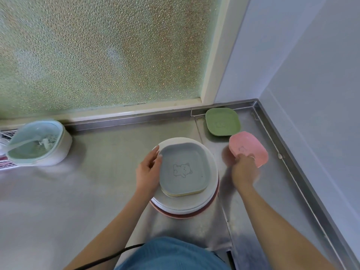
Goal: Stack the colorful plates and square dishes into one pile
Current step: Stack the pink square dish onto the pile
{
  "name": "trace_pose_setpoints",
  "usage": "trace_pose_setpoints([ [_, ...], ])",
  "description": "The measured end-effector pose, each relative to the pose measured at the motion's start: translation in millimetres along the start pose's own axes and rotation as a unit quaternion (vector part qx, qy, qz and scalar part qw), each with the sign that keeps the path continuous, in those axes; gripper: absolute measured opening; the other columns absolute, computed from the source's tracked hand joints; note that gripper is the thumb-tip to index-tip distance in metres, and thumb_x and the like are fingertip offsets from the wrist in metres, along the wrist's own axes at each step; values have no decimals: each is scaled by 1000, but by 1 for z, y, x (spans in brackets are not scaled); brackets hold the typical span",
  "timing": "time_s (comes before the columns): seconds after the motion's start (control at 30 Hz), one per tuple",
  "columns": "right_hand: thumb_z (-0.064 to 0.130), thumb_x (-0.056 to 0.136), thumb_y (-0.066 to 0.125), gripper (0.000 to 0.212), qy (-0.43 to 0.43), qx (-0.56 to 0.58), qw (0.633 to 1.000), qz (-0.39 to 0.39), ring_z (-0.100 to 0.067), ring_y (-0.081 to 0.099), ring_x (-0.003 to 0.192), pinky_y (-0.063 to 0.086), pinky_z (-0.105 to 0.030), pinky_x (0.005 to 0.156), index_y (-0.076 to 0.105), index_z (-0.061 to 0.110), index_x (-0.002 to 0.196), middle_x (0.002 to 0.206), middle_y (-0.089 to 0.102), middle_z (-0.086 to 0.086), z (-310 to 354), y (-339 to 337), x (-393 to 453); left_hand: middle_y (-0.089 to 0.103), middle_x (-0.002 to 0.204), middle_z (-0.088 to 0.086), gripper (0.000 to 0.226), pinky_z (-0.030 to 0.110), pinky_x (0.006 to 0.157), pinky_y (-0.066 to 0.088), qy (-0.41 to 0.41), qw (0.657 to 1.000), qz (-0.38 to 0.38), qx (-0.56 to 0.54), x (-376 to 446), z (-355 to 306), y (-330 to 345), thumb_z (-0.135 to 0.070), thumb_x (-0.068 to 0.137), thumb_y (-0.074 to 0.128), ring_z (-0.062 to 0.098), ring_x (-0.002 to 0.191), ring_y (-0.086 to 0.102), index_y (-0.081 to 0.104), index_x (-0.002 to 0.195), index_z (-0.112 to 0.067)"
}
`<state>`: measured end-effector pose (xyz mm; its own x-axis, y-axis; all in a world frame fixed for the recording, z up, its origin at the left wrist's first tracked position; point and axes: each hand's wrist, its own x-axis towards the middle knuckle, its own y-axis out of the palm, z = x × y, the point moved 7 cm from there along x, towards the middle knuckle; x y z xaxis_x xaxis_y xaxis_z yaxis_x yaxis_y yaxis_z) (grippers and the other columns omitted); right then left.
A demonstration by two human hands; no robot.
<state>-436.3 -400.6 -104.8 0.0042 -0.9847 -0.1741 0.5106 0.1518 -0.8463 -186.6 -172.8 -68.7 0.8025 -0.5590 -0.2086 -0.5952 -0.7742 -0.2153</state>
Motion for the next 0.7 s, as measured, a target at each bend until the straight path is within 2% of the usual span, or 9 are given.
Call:
trace_pose_setpoints([
  [0.07,11,88,38,22,-30,34,998,-32,-31,52,85,26,-27,57,55,10,102,84,44,1,14,-11,-14,67,94,-29,31,12,70,47,22,999,4,35,2,-6,-1,-26,92,51,2,84,62,62,119,-34],
  [0.13,8,86,42,22,-102,31,991,-83,-30,50,78,31,-28,62,60,17,94,88,42,-2,35,-24,-33,69,105,-17,32,19,73,45,37,997,7,68,4,-10,-1,-26,92,50,15,91,64,62,122,-29],
  [0.23,11,87,52,20,-184,56,972,-131,-29,52,75,33,-28,58,67,23,93,93,51,-4,63,-40,-63,64,85,-27,33,25,75,47,50,992,20,110,5,-13,0,-26,93,49,12,80,61,60,124,-28],
  [0.3,11,85,59,17,-254,83,956,-122,-26,56,77,33,-26,55,70,22,92,95,56,-4,80,-46,-86,59,79,-28,34,26,78,47,58,990,30,124,5,-16,0,-24,93,49,7,78,56,59,125,-25],
  [0.4,15,83,60,15,-348,130,924,-95,-19,56,75,38,-25,53,72,20,90,92,56,-3,98,-50,-127,68,106,-11,34,24,88,44,52,991,52,110,7,-15,-2,-20,94,49,6,96,59,59,127,-20],
  [0.43,16,83,58,17,-362,146,918,-72,-18,56,76,42,-26,55,72,20,91,92,55,-2,99,-48,-138,66,117,-6,34,26,94,44,46,992,65,101,8,-15,-2,-19,94,49,8,105,58,58,127,-19],
  [0.5,13,84,57,20,-374,164,913,-26,-19,58,80,47,-28,62,73,19,93,94,55,-2,94,-41,-154,63,125,0,34,34,102,43,42,992,78,88,10,-15,-3,-19,95,47,15,116,56,59,126,-17],
  [0.63,4,80,67,18,-399,119,909,2,-20,59,83,50,-27,69,73,16,91,93,58,-4,81,-32,-174,64,124,3,33,45,105,41,8,998,56,12,10,-18,-11,-21,96,41,23,117,56,61,123,-17],
  [0.7,11,80,67,14,-411,99,906,-1,-18,58,86,49,-27,74,72,16,92,94,61,-4,78,-31,-181,62,126,2,36,46,107,39,-10,999,49,-9,8,-19,-14,-26,97,40,22,119,55,58,126,-16],
])
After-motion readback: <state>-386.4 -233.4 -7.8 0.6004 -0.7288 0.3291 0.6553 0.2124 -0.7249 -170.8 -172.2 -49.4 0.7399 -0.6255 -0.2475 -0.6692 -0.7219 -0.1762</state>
